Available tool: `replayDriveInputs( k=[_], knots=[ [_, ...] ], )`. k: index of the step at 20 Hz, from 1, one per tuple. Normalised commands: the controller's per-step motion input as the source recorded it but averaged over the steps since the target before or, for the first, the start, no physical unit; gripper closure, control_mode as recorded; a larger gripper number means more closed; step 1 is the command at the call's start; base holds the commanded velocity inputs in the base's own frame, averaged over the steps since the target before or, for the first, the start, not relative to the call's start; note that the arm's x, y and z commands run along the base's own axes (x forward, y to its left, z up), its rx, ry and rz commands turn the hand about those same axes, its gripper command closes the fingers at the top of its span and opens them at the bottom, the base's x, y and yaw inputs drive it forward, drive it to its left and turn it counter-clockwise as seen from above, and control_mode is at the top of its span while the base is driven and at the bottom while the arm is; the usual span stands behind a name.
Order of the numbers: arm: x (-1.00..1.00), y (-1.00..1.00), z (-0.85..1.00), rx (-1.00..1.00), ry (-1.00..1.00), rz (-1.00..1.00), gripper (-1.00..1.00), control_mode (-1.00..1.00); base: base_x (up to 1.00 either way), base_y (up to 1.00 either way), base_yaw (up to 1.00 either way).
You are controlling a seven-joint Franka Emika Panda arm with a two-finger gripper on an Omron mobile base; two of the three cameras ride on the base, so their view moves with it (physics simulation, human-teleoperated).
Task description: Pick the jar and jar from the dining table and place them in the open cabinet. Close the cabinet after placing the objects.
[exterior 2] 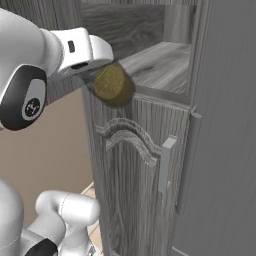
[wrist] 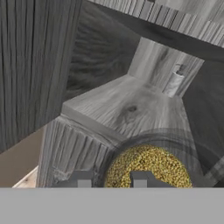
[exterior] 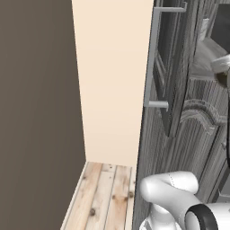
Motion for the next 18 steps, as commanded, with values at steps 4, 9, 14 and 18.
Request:
replayDriveInputs(
  k=[4, 9, 14, 18],
  knots=[
    [0.13, -0.10, 0.00, 0.04, 0.00, -0.02, 1.00, -1.00, 0.00, 0.00, 0.00],
    [0.00, -0.40, 0.00, 0.15, 0.00, 0.00, 1.00, -1.00, 0.00, 0.00, 0.00],
    [0.06, -0.41, 0.01, 0.12, 0.00, 0.00, 1.00, -1.00, 0.00, 0.00, 0.00],
    [0.42, -0.14, 0.00, 0.05, 0.01, 0.00, 1.00, -1.00, 0.00, 0.00, 0.00]
  ],
)
